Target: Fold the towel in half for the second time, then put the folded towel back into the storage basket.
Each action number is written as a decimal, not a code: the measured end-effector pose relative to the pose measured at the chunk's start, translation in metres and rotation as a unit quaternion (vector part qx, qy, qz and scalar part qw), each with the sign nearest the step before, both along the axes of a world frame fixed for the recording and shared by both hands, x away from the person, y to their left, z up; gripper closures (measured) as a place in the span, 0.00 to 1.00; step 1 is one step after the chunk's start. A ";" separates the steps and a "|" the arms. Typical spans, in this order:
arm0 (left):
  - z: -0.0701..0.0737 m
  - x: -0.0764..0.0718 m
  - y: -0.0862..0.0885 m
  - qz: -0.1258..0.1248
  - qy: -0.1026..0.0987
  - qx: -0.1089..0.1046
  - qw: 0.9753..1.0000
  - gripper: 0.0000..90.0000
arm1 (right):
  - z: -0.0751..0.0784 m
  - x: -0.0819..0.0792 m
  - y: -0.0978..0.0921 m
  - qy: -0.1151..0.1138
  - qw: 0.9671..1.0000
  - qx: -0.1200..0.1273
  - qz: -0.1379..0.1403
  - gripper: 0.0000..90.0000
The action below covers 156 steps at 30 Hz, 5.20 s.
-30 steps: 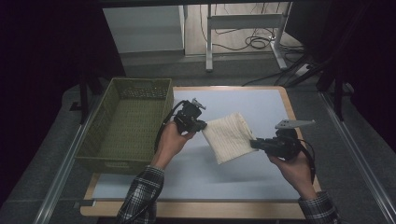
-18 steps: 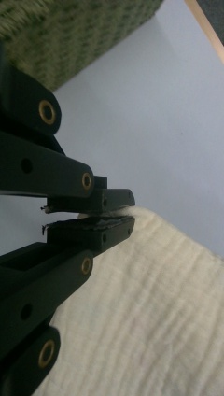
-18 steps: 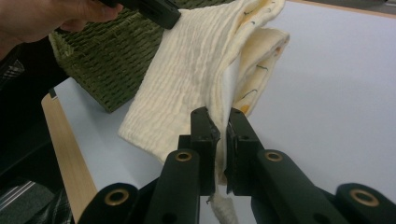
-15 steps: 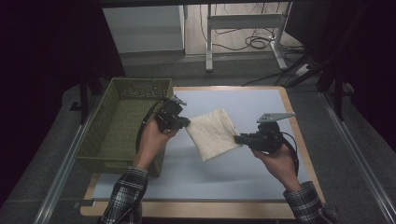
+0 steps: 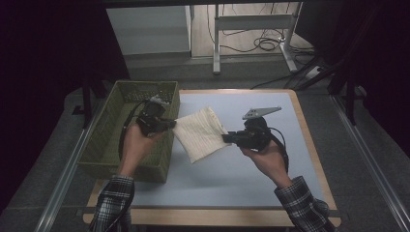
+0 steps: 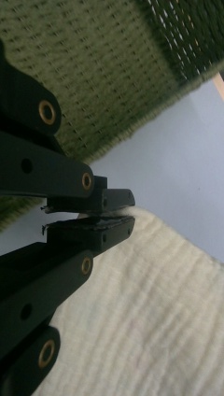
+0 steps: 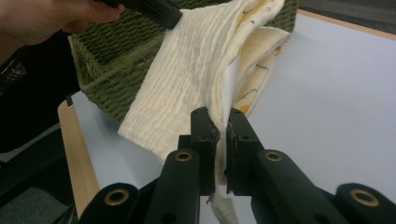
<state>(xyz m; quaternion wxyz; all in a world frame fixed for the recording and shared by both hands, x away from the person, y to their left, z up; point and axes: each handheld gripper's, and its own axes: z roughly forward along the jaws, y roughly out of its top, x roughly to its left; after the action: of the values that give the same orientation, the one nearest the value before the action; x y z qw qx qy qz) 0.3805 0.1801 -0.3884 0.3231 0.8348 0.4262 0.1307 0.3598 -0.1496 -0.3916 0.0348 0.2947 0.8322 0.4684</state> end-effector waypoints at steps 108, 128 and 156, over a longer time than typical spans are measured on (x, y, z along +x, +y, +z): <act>-0.055 0.016 0.115 0.129 0.014 -0.010 0.991 0.39 | -0.037 -0.002 0.185 -0.057 0.995 -0.058 0.055 0.40; -0.043 0.021 0.080 0.103 0.018 -0.032 0.994 0.22 | -0.050 0.002 0.115 -0.064 0.995 -0.066 0.032 0.30; -0.023 0.012 -0.038 0.004 -0.013 -0.061 0.998 0.04 | -0.061 -0.002 0.016 -0.050 0.996 -0.076 -0.008 0.17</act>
<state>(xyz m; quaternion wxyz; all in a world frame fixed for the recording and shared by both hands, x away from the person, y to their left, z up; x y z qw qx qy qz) 0.3928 0.1421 -0.4116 0.3781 0.8104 0.4322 0.1162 0.3581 -0.1337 -0.4522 0.1025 0.2743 0.8603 0.4172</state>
